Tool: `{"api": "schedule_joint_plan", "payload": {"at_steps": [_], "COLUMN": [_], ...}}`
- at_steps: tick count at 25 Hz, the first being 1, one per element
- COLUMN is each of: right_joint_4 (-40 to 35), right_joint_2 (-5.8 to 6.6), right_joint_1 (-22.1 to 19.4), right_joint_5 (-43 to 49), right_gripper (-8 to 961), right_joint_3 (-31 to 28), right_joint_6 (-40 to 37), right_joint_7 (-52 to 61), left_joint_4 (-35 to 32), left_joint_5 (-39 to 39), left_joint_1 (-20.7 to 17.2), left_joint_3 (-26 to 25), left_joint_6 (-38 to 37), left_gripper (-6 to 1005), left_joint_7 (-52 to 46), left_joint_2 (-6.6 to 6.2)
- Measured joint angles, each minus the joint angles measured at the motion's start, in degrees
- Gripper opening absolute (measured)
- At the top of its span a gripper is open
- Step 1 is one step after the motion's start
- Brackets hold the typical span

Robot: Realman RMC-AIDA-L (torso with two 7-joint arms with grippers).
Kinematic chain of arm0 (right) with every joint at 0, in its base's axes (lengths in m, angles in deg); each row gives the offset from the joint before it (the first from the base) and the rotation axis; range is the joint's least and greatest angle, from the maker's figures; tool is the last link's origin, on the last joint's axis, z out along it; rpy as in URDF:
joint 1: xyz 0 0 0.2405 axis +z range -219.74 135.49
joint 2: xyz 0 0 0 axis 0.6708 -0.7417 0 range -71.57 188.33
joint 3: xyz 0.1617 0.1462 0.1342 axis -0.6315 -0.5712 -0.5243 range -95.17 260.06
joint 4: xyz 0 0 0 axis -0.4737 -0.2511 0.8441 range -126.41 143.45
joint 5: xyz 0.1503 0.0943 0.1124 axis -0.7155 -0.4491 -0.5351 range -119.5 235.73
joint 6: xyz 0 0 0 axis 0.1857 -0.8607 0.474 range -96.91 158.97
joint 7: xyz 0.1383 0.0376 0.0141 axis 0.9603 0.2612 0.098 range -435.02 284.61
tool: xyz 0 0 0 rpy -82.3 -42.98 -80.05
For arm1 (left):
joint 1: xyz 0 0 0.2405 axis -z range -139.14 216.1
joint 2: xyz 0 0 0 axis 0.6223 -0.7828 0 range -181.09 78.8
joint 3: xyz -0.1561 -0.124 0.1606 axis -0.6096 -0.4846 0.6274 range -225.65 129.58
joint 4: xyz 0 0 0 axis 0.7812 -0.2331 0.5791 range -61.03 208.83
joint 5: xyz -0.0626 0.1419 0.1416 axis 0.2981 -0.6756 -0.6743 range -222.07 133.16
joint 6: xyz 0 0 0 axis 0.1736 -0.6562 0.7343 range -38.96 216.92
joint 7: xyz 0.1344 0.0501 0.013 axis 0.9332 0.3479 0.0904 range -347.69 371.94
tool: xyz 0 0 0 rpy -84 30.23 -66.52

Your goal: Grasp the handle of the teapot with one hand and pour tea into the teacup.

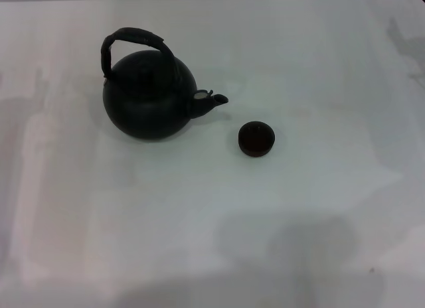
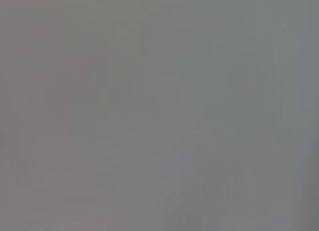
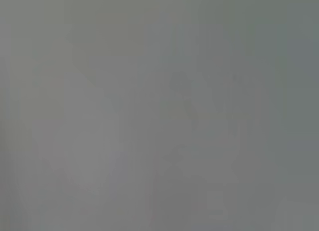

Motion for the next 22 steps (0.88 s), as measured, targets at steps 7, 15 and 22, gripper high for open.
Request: {"api": "schedule_joint_plan", "payload": {"at_steps": [7, 15, 22], "right_joint_4": [-0.01, 0.00, 0.03], "right_joint_2": [-0.02, -0.02, -0.02], "right_joint_1": [0.61, 0.87, 0.89], "right_joint_5": [0.07, 0.09, -0.09], "right_gripper": [851, 853, 852], "right_joint_3": [-0.02, -0.03, -0.23], "right_joint_6": [-0.22, -0.32, -0.33], "right_joint_7": [-0.52, -2.05, -2.08], "left_joint_4": [0.39, 0.38, 0.37], "left_joint_5": [0.01, 0.01, 0.16], "left_joint_1": [0.65, 1.06, 1.11], "left_joint_3": [0.00, 0.00, 0.00], "left_joint_6": [0.08, 0.48, 0.64], "left_gripper": [767, 772, 772], "left_joint_7": [0.07, 0.10, 0.11], "left_joint_2": [0.00, 0.00, 0.00]}}
